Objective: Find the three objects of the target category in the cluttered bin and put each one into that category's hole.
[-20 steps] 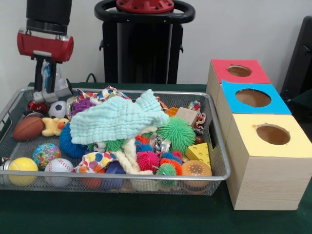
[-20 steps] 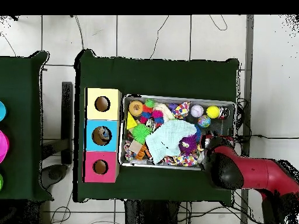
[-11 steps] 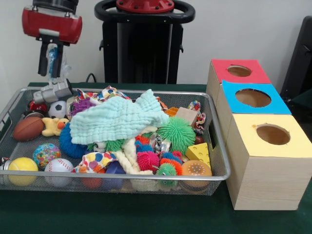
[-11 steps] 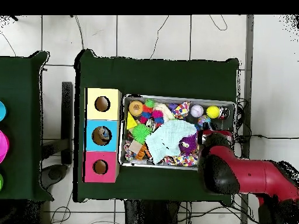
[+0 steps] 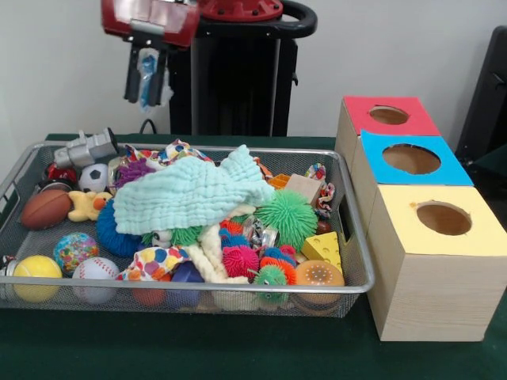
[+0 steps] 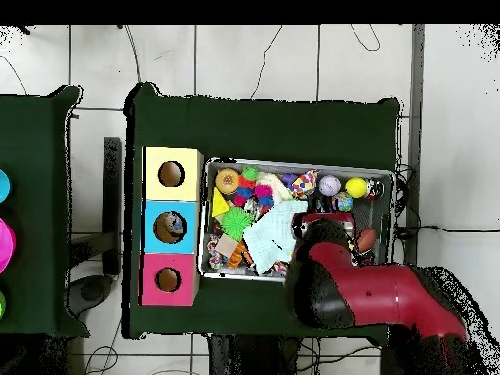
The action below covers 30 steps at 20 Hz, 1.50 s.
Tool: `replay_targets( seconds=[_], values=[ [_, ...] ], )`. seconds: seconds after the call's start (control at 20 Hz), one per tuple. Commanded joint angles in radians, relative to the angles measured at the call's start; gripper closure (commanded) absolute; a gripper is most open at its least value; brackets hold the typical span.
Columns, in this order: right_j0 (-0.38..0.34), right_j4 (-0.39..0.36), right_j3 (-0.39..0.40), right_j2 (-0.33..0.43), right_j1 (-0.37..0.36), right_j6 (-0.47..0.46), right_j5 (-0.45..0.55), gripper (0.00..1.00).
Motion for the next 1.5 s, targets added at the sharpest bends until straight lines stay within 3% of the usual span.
replay_targets(
  seconds=[0.05, 0.2, 0.45, 0.8, 1.5],
  values=[
    [0.193, 0.092, 0.024, -0.264, -0.027, 0.296, -0.076, 1.0],
    [0.279, 0.149, 0.021, -0.362, -0.02, 0.307, -0.101, 1.0],
    [0.351, 0.242, 0.035, -0.432, -0.015, 0.287, -0.126, 1.0],
    [0.513, 0.385, 0.065, -0.587, 0.05, 0.283, -0.228, 1.0],
    [0.716, 0.667, 0.18, -0.7, 0.145, 0.295, -0.402, 1.0]
  ],
)
